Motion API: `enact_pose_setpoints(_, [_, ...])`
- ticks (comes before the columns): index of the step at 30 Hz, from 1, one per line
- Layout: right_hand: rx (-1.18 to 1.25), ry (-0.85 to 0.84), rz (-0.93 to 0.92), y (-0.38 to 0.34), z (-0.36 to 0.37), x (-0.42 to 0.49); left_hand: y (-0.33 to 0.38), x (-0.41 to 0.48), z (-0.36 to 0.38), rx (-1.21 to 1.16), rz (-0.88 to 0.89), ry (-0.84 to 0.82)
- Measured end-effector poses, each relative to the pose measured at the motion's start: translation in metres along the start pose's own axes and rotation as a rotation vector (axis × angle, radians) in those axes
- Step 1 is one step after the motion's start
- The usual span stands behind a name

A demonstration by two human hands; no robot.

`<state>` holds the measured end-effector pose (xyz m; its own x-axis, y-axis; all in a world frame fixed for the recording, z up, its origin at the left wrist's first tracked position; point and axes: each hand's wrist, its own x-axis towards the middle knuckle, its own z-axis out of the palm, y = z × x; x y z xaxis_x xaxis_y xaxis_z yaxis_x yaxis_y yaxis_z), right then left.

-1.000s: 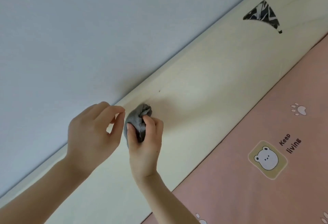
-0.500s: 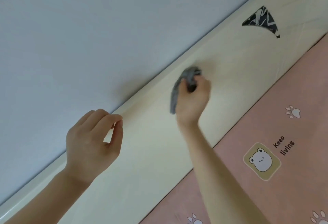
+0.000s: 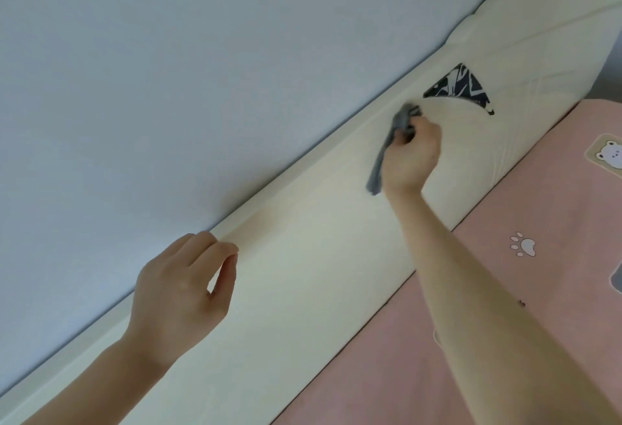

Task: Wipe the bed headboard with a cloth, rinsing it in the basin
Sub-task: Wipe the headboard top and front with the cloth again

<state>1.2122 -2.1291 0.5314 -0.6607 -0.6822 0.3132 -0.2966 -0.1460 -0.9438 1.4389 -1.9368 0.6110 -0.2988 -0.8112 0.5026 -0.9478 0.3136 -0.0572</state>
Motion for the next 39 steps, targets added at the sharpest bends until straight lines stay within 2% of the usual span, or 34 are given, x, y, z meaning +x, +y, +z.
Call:
enact_pose_setpoints(3, [-0.064,-0.148,0.113,0.02,-0.014,0.053,0.009,0.009,0.005,0.008,0.002,-0.017])
enact_pose_setpoints(5, [0.008,-0.256,0.176,0.025,-0.03,0.07,0.021,0.018,0.007,0.026,0.008,-0.024])
enact_pose_setpoints(9, [0.455,-0.394,0.528,0.015,-0.096,0.048,0.05,0.048,0.006,0.055,-0.04,-0.039])
enact_pose_setpoints(12, [0.733,-0.575,0.751,0.009,-0.147,0.03,0.072,0.076,0.008,0.042,-0.07,-0.07])
enact_pose_setpoints(16, [0.916,-0.754,0.967,-0.006,-0.166,0.028,0.1,0.106,0.016,-0.083,-0.105,-0.161])
enact_pose_setpoints(18, [0.978,-0.788,1.021,-0.018,-0.162,0.025,0.113,0.112,0.016,-0.268,-0.27,-0.244])
enact_pose_setpoints(21, [1.014,-0.85,1.006,-0.037,-0.149,0.018,0.129,0.116,0.012,-0.746,-0.714,-0.409])
enact_pose_setpoints(23, [1.0,-0.895,0.981,-0.046,-0.142,0.015,0.133,0.123,0.011,-1.062,-0.91,-0.52])
enact_pose_setpoints(25, [0.935,-0.93,0.95,-0.05,-0.134,0.011,0.131,0.132,0.012,-1.306,-0.993,-0.608])
enact_pose_setpoints(27, [0.826,-0.925,0.9,-0.051,-0.128,0.009,0.126,0.144,0.019,-1.417,-1.02,-0.655])
enact_pose_setpoints(30, [0.656,-0.804,0.853,-0.045,-0.115,0.014,0.115,0.161,0.034,-1.347,-0.988,-0.616])
enact_pose_setpoints(33, [0.496,-0.645,0.759,-0.03,-0.106,0.018,0.108,0.17,0.05,-1.158,-0.831,-0.529])
enact_pose_setpoints(37, [0.476,-0.533,0.591,-0.011,-0.115,0.001,0.111,0.164,0.064,-0.982,-0.657,-0.504])
enact_pose_setpoints(39, [0.428,-0.509,0.426,-0.003,-0.126,-0.019,0.115,0.157,0.07,-0.955,-0.616,-0.542])
